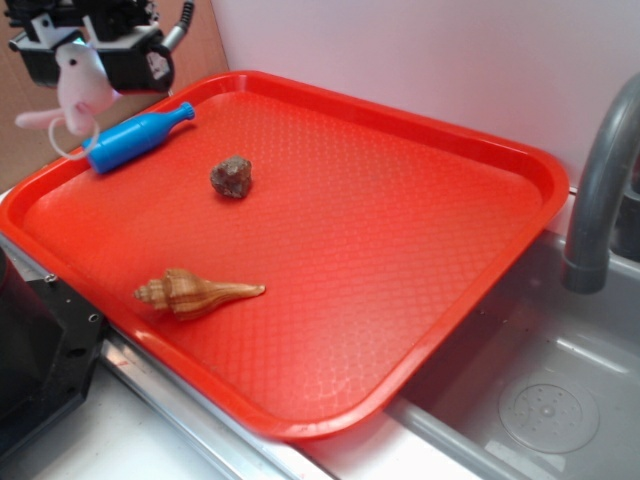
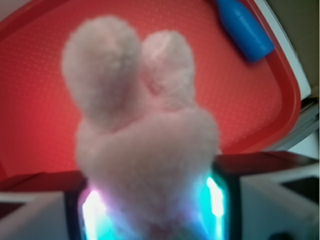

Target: Grab the pink bunny.

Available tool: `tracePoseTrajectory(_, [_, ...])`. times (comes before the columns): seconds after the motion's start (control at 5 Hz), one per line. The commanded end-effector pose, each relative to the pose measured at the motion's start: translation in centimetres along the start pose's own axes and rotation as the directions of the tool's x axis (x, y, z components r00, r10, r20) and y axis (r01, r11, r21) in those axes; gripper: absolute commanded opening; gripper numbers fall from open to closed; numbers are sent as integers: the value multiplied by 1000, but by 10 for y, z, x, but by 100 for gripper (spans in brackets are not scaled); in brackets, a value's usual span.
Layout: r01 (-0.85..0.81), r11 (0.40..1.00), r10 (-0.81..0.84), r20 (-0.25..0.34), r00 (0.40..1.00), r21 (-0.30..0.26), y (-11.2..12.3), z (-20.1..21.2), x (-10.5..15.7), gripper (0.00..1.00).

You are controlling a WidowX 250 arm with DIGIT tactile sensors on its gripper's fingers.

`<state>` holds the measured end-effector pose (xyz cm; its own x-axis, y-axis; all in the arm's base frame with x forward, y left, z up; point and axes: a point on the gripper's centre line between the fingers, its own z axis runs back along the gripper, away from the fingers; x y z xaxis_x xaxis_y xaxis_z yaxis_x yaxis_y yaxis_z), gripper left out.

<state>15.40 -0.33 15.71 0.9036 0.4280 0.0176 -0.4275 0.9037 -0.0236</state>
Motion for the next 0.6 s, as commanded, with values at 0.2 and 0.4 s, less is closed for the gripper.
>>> tracePoseTrajectory(0.2, [208,970,-211,10,978,126,-36,1,24,0])
tracePoseTrajectory(0.4, [273,955,-283,75,956,119,-48,10,15,0])
